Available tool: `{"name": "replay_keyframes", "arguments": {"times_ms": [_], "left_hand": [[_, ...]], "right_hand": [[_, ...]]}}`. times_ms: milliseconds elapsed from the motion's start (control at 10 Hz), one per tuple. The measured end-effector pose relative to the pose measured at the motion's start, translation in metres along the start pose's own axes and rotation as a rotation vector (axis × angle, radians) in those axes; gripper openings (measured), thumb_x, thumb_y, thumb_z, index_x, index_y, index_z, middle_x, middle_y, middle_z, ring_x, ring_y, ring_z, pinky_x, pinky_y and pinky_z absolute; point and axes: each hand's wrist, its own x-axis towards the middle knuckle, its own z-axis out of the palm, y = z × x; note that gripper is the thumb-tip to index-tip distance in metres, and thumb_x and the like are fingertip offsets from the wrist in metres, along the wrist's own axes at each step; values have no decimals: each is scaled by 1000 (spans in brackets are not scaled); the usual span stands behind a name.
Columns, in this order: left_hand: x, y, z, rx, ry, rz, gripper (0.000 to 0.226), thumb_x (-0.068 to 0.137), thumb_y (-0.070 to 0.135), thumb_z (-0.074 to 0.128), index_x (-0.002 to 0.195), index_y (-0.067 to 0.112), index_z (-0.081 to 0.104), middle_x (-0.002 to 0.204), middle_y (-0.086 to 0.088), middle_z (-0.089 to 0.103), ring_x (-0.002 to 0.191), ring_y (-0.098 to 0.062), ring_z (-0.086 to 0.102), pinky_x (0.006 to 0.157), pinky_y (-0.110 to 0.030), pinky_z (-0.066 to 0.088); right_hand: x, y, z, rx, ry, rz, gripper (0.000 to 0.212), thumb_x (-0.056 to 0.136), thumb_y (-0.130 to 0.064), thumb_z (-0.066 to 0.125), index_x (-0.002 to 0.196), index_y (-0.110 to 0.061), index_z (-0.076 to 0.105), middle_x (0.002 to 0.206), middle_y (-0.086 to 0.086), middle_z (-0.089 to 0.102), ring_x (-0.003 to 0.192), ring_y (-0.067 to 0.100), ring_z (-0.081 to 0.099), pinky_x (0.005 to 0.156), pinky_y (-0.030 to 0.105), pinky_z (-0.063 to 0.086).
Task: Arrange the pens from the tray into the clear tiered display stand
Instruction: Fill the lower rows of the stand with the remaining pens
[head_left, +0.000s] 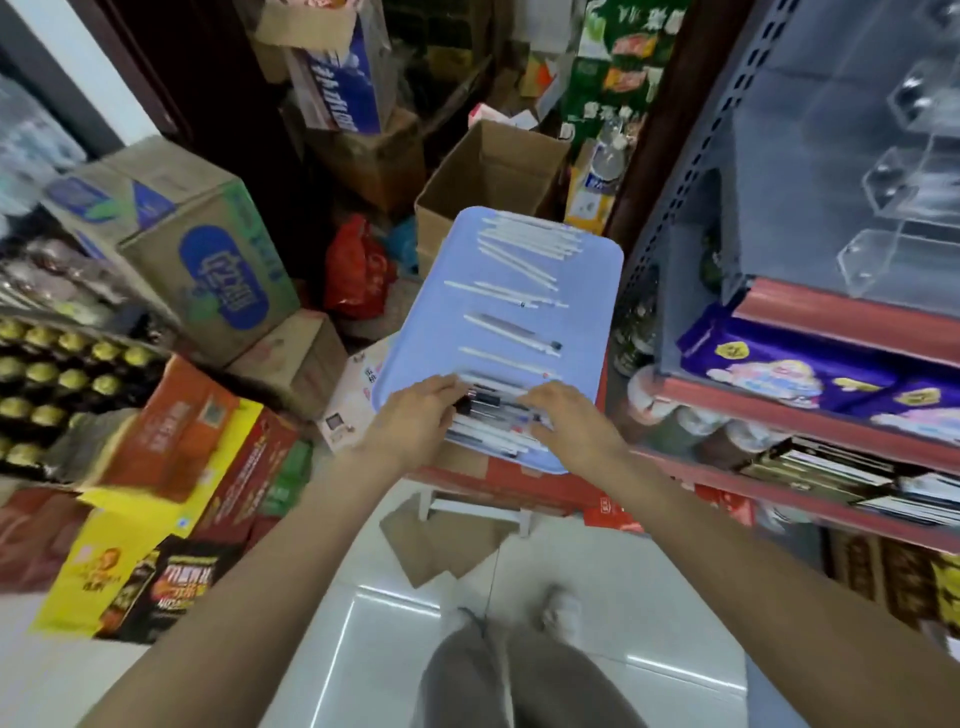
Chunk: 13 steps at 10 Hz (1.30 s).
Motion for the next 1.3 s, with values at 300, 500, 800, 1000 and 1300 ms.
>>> {"name": "replay_keyframes", "arguments": {"times_ms": [300,500,800,1000,1300], "left_hand": [[19,-14,4,-115,118,-17,16,89,9,57,103,14,63,119,-14,50,101,-31,53,88,-42,47],[23,-16,2,-390,98,-148,6,89,11,54,84,8,53,85,2,43,86,-22,48,77,-26,44],[34,-26,-10,28,-93,-62,21,91,19,58,111,11,58,115,-9,49,110,-27,49,91,-38,42],[27,-23,-15,133,36,31,19,93,22,55,109,14,59,113,-4,52,108,-24,48,76,-28,28],[31,38,-46,-1030,222,-306,50,90,27,61,131,6,43,111,-4,61,103,-18,59,93,-31,46]], "right_hand": [[17,0,9,-152,129,51,19,92,-8,54,110,-9,53,113,10,44,105,26,43,77,34,43],[21,-3,7,-165,41,88,16,96,-12,47,110,-7,54,117,12,48,109,29,46,76,39,42],[22,-7,9,-182,57,119,20,97,-10,43,111,-8,57,112,13,49,105,29,49,80,44,49],[18,-8,2,-46,120,133,17,95,-10,44,100,-7,60,103,13,54,94,31,54,76,40,46],[-15,-6,-47,596,400,153,12,91,-12,58,93,-6,68,81,-1,65,68,4,59,64,10,47]]}}
